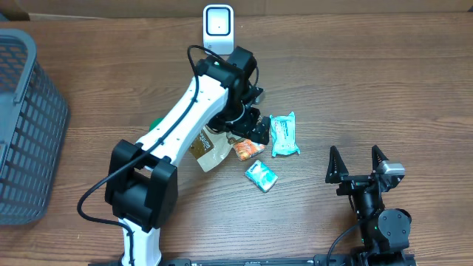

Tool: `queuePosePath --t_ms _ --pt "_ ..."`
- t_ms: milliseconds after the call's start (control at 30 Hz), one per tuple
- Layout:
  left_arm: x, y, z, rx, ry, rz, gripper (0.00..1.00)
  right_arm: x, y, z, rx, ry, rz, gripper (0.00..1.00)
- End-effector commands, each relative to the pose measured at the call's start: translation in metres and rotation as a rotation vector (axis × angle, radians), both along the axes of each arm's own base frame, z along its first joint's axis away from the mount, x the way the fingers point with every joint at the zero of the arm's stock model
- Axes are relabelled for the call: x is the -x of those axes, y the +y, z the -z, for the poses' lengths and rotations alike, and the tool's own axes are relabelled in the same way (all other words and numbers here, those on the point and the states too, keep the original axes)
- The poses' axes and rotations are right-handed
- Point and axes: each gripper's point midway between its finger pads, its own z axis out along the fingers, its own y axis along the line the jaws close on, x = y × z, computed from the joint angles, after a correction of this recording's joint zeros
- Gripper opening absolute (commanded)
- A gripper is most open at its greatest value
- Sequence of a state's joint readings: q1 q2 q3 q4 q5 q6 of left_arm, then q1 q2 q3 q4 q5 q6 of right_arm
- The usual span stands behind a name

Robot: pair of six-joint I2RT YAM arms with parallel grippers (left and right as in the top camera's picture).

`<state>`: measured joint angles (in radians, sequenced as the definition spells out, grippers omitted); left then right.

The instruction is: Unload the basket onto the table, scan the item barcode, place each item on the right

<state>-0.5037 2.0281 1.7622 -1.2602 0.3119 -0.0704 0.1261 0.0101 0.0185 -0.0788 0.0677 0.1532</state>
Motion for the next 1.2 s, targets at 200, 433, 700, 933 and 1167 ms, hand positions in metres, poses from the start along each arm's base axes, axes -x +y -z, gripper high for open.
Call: queuePosePath --t_ms 200,433,700,933,1167 --pt "-0.069 0.115 -0.152 0.005 -0.392 -0.268 0.99 0.0 0.0 0.003 0.005 0.0 0.004 1.0" --pt "-0.082 0.271 -0.178 -0.291 -0.541 -0.479 1.0 0.0 0.0 0.003 0.005 0.0 0.004 1.0" --pt "-0.093 0.36 -0.131 -0.355 -0.426 -0.649 1.0 0.0 0.0 0.003 0.005 0.0 0.004 1.0" --pt "-0.113 0.383 -0.127 -0.376 -0.495 -0.619 1.0 0.0 0.0 0.003 0.005 0.0 0.004 1.0" --pt "-0.128 0.4 -0.139 -0.426 -0.59 -0.613 0.99 0.0 0.0 0.003 0.005 0.0 0.004 1.0"
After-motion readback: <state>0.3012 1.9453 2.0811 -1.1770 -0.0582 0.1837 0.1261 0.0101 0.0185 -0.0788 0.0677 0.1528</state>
